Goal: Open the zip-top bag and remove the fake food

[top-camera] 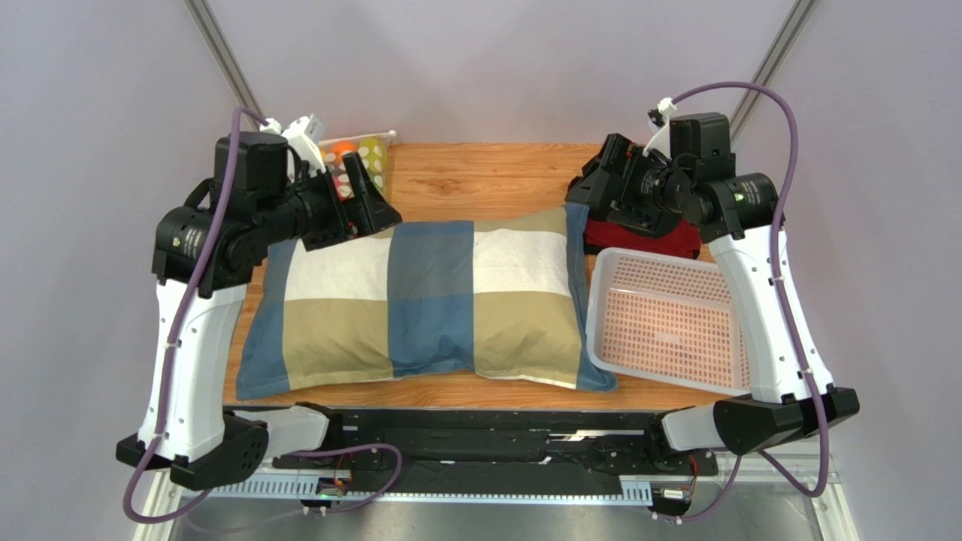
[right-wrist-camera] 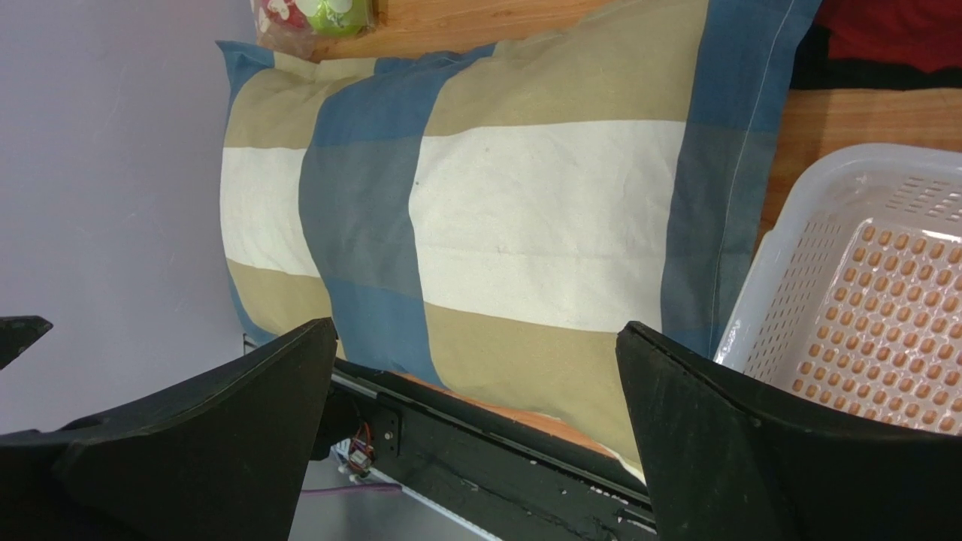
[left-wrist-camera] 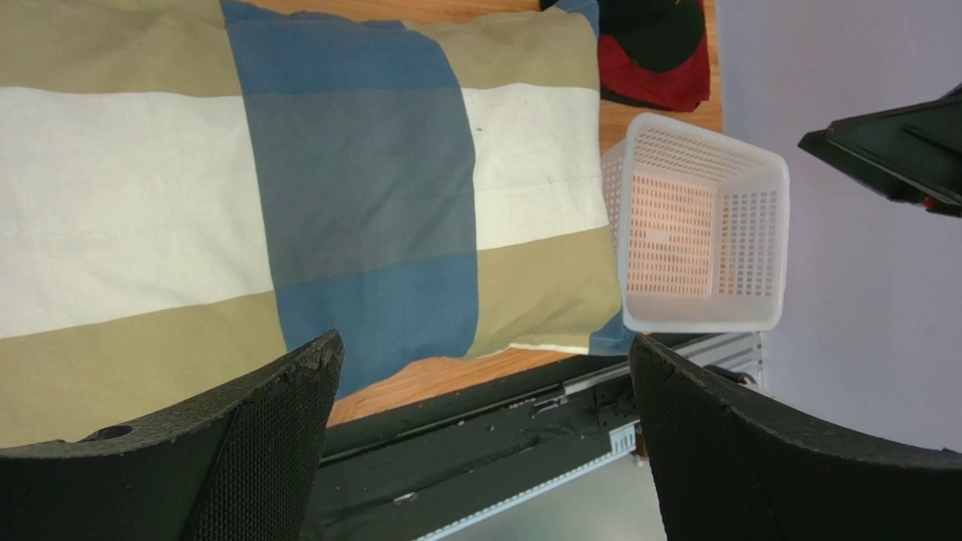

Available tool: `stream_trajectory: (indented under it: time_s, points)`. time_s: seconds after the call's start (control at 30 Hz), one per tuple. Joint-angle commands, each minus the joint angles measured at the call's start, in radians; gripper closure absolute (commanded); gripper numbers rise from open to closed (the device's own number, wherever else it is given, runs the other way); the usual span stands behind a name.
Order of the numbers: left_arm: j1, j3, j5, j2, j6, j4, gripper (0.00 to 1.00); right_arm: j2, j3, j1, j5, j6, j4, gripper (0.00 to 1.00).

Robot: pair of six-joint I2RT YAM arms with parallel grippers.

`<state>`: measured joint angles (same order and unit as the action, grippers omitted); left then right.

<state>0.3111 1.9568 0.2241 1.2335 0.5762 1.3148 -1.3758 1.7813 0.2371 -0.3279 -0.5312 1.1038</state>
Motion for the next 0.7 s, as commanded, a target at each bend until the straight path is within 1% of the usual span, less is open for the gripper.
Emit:
stream_trajectory:
  time_s: [0.0, 0.03, 0.07, 0.1, 0.17, 0.2, 0.23, 0.27, 0.33, 0.37, 0.43, 0.47, 0.5, 0.53, 0.57, 0.6, 0.63, 0.67]
  points:
    - [-0.007, -0.079, -0.014, -0.052, 0.047, 0.023, 0.01, -0.023, 0.049, 0.001, 0.006, -0.039, 0.056, 0.00]
    - [-0.007, -0.117, -0.023, -0.083, 0.065, -0.012, 0.01, -0.032, 0.065, 0.001, 0.010, -0.049, 0.070, 0.00]
    - [-0.012, -0.157, -0.008, -0.145, 0.070, -0.069, 0.01, -0.042, 0.073, 0.002, 0.013, -0.050, 0.097, 0.00]
    - [-0.015, -0.233, 0.009, -0.172, 0.076, -0.178, 0.01, -0.049, 0.078, 0.001, 0.019, -0.049, 0.105, 0.00]
    - [-0.033, -0.294, 0.011, -0.219, 0.094, -0.267, 0.01, -0.063, 0.070, 0.004, 0.032, -0.043, 0.126, 0.00]
    - [-0.043, -0.333, 0.011, -0.221, 0.097, -0.329, 0.01, -0.065, 0.064, 0.004, 0.033, -0.035, 0.129, 0.00]
    - [-0.065, -0.338, 0.003, -0.212, 0.099, -0.341, 0.01, -0.071, 0.060, 0.005, 0.030, -0.021, 0.133, 0.00]
    - [-0.073, -0.338, -0.005, -0.177, 0.082, -0.350, 0.01, -0.069, 0.047, 0.005, 0.026, -0.015, 0.137, 0.00]
    - [-0.084, -0.314, -0.057, -0.129, 0.067, -0.371, 0.01, -0.068, 0.030, 0.008, -0.031, 0.006, 0.123, 0.00]
    - [-0.084, -0.305, -0.080, -0.077, 0.033, -0.391, 0.02, -0.065, 0.018, 0.010, -0.042, 0.010, 0.113, 0.00]
    - [-0.086, -0.289, -0.158, -0.025, -0.010, -0.489, 0.04, -0.062, 0.010, 0.030, -0.068, 0.016, 0.099, 0.00]
    - [-0.095, -0.289, -0.189, 0.027, -0.021, -0.529, 0.05, -0.059, 0.007, 0.037, -0.075, 0.017, 0.090, 0.00]
    - [-0.101, -0.265, -0.206, 0.059, -0.032, -0.607, 0.06, -0.057, 0.000, 0.048, -0.077, 0.017, 0.085, 0.00]
    - [-0.104, -0.245, -0.204, 0.096, -0.056, -0.647, 0.07, -0.055, -0.003, 0.062, -0.083, 0.020, 0.080, 0.00]
    - [-0.102, -0.219, -0.204, 0.186, -0.135, -0.704, 0.08, -0.054, -0.005, 0.070, -0.086, 0.026, 0.080, 0.00]
    - [-0.104, -0.147, -0.227, 0.240, -0.174, -0.700, 0.08, -0.055, -0.002, 0.076, -0.086, 0.028, 0.079, 0.00]
    - [-0.104, -0.100, -0.286, 0.297, -0.206, -0.681, 0.08, -0.060, 0.001, 0.082, -0.089, 0.031, 0.079, 0.00]
    - [-0.104, -0.054, -0.328, 0.407, -0.273, -0.660, 0.07, -0.062, 0.007, 0.085, -0.097, 0.034, 0.077, 0.00]
